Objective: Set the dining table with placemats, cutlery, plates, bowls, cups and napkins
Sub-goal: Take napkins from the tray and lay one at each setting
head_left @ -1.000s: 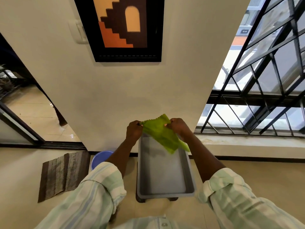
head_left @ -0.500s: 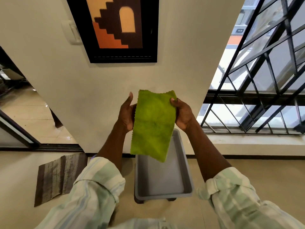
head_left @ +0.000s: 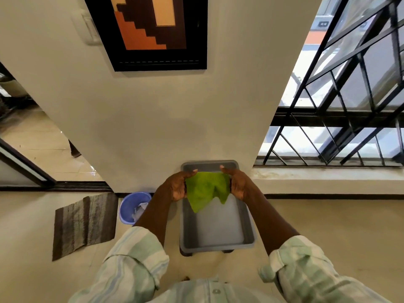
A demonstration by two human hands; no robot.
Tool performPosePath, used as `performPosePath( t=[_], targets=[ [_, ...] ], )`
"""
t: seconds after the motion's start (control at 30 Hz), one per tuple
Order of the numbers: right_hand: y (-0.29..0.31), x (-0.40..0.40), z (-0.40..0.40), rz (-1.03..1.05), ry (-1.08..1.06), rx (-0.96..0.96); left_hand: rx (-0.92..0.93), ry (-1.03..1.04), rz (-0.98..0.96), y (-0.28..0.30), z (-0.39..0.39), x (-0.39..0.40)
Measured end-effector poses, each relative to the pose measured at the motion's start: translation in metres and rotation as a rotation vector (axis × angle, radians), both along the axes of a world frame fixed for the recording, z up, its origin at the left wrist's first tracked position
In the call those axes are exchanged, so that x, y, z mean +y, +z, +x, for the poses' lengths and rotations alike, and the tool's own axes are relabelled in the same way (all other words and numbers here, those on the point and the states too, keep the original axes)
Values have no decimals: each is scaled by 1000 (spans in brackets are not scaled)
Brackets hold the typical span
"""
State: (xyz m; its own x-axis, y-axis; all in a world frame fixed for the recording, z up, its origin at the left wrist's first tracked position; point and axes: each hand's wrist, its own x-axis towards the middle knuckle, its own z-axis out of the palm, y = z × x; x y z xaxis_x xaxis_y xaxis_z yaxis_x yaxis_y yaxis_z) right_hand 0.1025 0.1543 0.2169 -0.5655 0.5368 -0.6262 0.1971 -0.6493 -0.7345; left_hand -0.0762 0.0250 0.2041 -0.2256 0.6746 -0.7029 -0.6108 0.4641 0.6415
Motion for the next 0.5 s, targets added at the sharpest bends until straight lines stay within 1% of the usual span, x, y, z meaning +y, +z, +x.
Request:
performPosePath(
  t=[0.07, 0.1, 0.13, 0.2, 0.23, 0.3, 0.37, 0.5],
  targets=[
    [-7, -5, 3, 70, 20, -137, 81, -20, -94, -5, 1, -1],
    [-11, -6, 4, 86, 20, -164, 91, -18, -112, -7, 1, -3],
    [-13, -7, 5, 82, 3, -147, 86, 1, -112, -11, 2, -4],
    [-19, -6, 6, 51, -27, -80, 86, 82, -82, -18, 2, -7],
    [-20, -5, 6, 54, -22, -93, 90, 131, -58, -19, 1, -8],
    [-23, -4, 9, 86, 12, -175, 101, 194, -9, -20, 1, -8],
    [-25, -4, 9, 104, 32, -197, 107, 192, 23, -22, -1, -9],
    [-20, 1, 3, 154, 45, -173, 133, 154, 71, -24, -7, -12]
  ],
)
